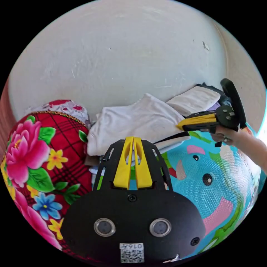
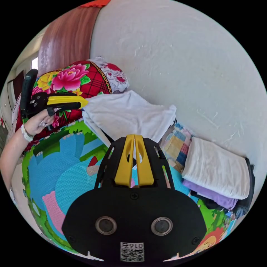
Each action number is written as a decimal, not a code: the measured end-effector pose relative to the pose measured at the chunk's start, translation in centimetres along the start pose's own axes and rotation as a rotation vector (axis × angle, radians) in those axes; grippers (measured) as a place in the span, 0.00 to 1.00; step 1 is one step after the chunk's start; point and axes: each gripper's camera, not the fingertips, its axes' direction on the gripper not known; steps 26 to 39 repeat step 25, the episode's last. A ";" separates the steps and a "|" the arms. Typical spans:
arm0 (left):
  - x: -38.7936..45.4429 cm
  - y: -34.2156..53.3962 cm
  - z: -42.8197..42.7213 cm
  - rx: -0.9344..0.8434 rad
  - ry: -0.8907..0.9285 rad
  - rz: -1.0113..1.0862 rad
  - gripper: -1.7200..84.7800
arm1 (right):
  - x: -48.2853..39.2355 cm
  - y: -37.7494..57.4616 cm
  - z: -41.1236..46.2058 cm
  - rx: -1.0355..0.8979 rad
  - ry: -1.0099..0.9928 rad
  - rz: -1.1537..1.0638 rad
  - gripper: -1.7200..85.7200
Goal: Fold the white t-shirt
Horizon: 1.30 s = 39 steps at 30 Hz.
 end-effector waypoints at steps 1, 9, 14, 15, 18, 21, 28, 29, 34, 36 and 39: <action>0.1 0.2 1.0 -0.039 -0.011 -0.010 0.01 | 0.9 1.5 0.4 0.022 0.011 0.008 0.02; 2.2 3.4 -5.1 0.227 0.263 -0.224 0.01 | 12.2 15.7 -11.4 0.312 -0.027 0.032 0.01; 13.4 3.0 -11.1 0.330 0.540 -0.129 0.01 | 24.9 30.1 -24.6 0.585 0.066 0.237 0.02; 16.5 2.9 -11.6 0.333 0.601 -0.101 0.01 | 26.3 31.5 -25.8 0.589 0.092 0.264 0.02; 23.3 3.3 -11.0 0.330 0.710 -0.175 0.01 | 33.1 37.2 -30.2 0.532 0.242 0.411 0.03; 28.6 4.7 -8.1 0.348 0.724 -0.305 0.01 | 40.3 41.8 -32.4 0.456 0.338 0.532 0.06; 32.1 5.5 -6.7 0.361 0.596 -0.254 0.01 | 49.2 47.1 -32.4 0.402 0.378 0.632 0.18; 32.1 5.5 -6.7 0.361 0.596 -0.254 0.01 | 49.2 47.1 -32.4 0.402 0.378 0.632 0.18; 32.1 5.5 -6.7 0.361 0.596 -0.254 0.01 | 49.2 47.1 -32.4 0.402 0.378 0.632 0.18; 32.1 5.5 -6.7 0.361 0.596 -0.254 0.01 | 49.2 47.1 -32.4 0.402 0.378 0.632 0.18; 32.1 5.5 -6.7 0.361 0.596 -0.254 0.01 | 49.2 47.1 -32.4 0.402 0.378 0.632 0.18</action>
